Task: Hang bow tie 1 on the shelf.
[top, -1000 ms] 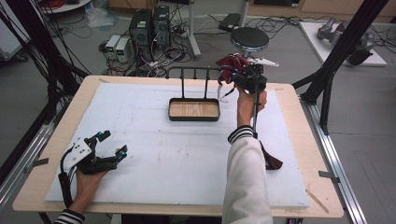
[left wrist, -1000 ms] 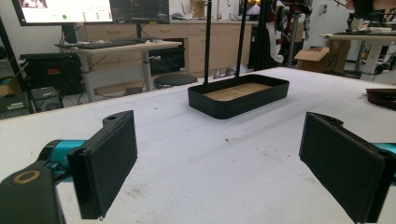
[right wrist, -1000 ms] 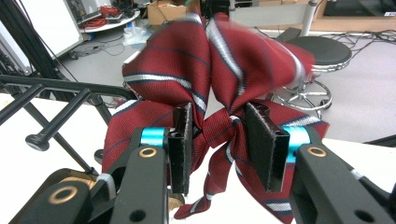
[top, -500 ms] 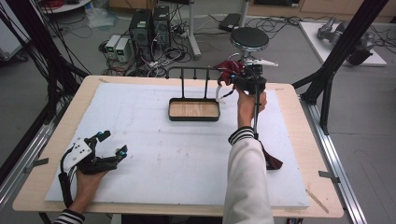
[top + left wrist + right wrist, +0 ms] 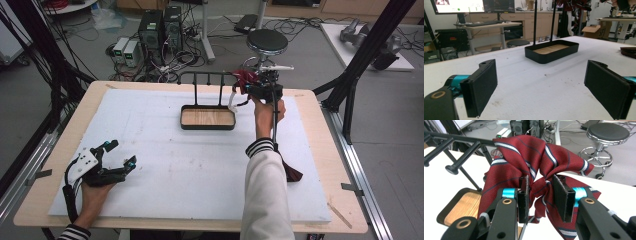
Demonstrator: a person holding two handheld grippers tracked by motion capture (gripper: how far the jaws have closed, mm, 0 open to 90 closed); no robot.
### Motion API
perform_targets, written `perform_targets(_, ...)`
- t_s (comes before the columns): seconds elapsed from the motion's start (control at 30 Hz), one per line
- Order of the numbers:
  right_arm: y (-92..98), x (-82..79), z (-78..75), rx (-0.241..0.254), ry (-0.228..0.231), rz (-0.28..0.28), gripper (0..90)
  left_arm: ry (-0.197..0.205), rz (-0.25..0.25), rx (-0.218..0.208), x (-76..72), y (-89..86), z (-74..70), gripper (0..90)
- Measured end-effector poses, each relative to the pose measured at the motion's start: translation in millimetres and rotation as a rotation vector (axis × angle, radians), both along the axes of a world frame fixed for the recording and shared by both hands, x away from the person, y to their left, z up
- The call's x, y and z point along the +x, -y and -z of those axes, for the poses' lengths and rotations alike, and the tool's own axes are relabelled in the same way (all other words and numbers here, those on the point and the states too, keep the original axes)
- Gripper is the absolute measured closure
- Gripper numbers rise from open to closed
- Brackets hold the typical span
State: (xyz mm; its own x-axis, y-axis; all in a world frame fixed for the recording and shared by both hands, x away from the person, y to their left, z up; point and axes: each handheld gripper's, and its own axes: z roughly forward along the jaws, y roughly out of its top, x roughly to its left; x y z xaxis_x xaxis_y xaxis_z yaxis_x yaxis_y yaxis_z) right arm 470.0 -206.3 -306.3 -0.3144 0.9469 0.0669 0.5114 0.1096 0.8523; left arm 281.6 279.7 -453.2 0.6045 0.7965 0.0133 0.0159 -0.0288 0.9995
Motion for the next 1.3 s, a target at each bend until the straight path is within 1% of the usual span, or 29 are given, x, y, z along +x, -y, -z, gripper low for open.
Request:
perform_targets(0.1, 0.1, -1.5, -0.7, -0.004, -0.005, -0.012, 65.8, 0.001, -0.001, 0.000, 0.0, 0.1, 0.0, 11.8)
perform_targets(0.17, -0.1, -2.6, -0.9, -0.012, 0.002, -0.018, 65.1, 0.003, 0.001, 0.002, 0.0, 0.1, 0.0, 11.7)
perform_targets(0.2, -0.4, -6.8, 0.8, -0.047, 0.057, -0.020, 64.6, 0.003, 0.001, 0.002, -0.1, 0.1, 0.0, 11.7)
perform_targets(0.27, -0.1, -7.6, 2.2, -0.046, 0.057, -0.027, 63.2, 0.002, 0.001, 0.001, -0.2, 0.2, 0.0, 11.7)
perform_targets(0.3, 1.8, -8.8, 4.7, -0.039, 0.056, -0.029, 59.3, 0.002, 0.000, 0.001, -0.3, 0.2, 0.1, 11.8)
perform_targets(0.37, 2.9, -9.3, 4.1, -0.025, 0.056, -0.041, 58.5, 0.002, 0.001, 0.001, -0.2, 0.2, 0.1, 11.7)
perform_targets(0.4, 2.7, -9.7, 3.3, -0.036, 0.066, -0.046, 57.1, 0.002, 0.001, 0.001, -0.2, 0.2, 0.1, 11.7)
perform_targets(0.47, 2.3, -10.4, 2.2, -0.042, 0.073, -0.047, 56.8, 0.002, 0.000, 0.001, -0.2, 0.2, 0.1, 11.7)
perform_targets(0.5, 2.5, -11.4, 0.9, -0.034, 0.083, -0.057, 56.8, 0.002, 0.000, -0.002, -0.2, 0.3, 0.1, 11.7)
perform_targets(0.53, 2.8, -11.5, 0.6, -0.038, 0.089, -0.061, 56.1, 0.002, 0.000, 0.001, -0.2, 0.2, 0.1, 11.7)
perform_targets(0.73, 3.6, -13.8, -1.7, -0.029, 0.097, -0.070, 54.3, 0.002, 0.000, 0.001, -0.1, 0.2, 0.1, 11.7)
perform_targets(0.8, 3.4, -14.6, -2.5, -0.025, 0.103, -0.075, 51.7, 0.002, 0.000, 0.001, -0.2, 0.2, 0.1, 11.8)
perform_targets(0.87, 3.0, -15.4, -3.2, -0.017, 0.109, -0.087, 47.2, 0.002, 0.000, -0.002, -0.2, 0.4, 0.1, 11.7)
perform_targets(0.9, 3.0, -15.4, -3.2, -0.017, 0.109, -0.087, 47.2, 0.002, 0.000, -0.002, -0.2, 0.4, 0.1, 11.7)
perform_targets(0.93, 1.8, -17.0, -4.8, -0.019, 0.121, -0.090, 41.8, 0.002, 0.000, 0.000, -0.2, 0.2, 0.1, 11.7)
perform_targets(1.03, 1.2, -19.0, -6.8, -0.011, 0.130, -0.105, 39.4, 0.003, 0.000, 0.002, -0.1, 0.1, 0.0, 11.7)
perform_targets(1.07, 0.6, -20.0, -7.8, -0.009, 0.136, -0.114, 36.8, 0.002, -0.001, -0.002, 0.0, 0.2, 0.1, 11.7)
perform_targets(1.1, -0.3, -21.5, -9.4, -0.013, 0.151, -0.115, 31.8, 0.001, 0.000, -0.001, -0.1, 0.1, 0.0, 11.7)
perform_targets(1.13, 0.0, -22.1, -10.0, -0.014, 0.160, -0.115, 31.0, 0.002, -0.001, -0.002, -0.1, 0.2, 0.1, 11.7)
perform_targets(1.2, 1.0, -23.4, -11.2, 0.001, 0.164, -0.115, 28.8, 0.002, 0.000, 0.000, -0.2, 0.3, 0.0, 11.7)
perform_targets(1.3, 3.6, -24.4, -11.8, 0.011, 0.172, -0.112, 25.8, 0.002, 0.000, -0.002, -0.1, 0.0, 0.1, 11.7)
